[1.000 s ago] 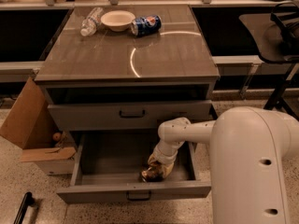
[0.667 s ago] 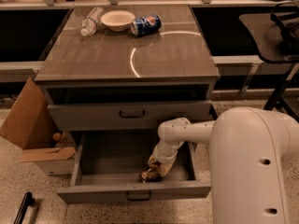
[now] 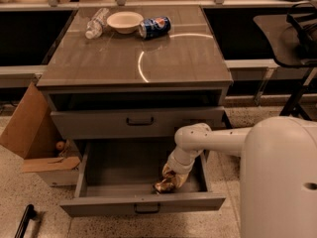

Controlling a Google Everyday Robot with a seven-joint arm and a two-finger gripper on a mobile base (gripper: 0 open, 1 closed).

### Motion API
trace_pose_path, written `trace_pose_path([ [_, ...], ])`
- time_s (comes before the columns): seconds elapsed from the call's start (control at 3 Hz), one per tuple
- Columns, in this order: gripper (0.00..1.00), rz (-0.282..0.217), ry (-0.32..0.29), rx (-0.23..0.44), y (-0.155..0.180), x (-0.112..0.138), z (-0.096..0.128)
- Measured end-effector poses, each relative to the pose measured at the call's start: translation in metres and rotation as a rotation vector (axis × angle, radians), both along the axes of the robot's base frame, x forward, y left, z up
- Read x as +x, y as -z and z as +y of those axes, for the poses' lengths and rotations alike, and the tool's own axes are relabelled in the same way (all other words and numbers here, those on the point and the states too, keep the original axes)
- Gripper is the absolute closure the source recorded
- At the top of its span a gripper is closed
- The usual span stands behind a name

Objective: Pick orange can from middle drawer and place on counter

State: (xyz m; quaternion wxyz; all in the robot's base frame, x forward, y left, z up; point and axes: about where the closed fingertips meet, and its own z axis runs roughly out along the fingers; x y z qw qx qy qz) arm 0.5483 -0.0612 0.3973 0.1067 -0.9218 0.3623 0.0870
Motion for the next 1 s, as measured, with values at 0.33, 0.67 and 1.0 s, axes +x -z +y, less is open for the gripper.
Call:
trace_pose_path([
  [0.33, 1.0, -0.032, 0.071, 0.059, -0.041, -0.005, -0.021],
  [0.67, 1.0, -0.072, 0.191, 0.114, -0.082, -0.009, -0.048],
  [1.0, 1.0, -0.108, 0.304, 0.164, -0.121, -0.016, -0.08],
])
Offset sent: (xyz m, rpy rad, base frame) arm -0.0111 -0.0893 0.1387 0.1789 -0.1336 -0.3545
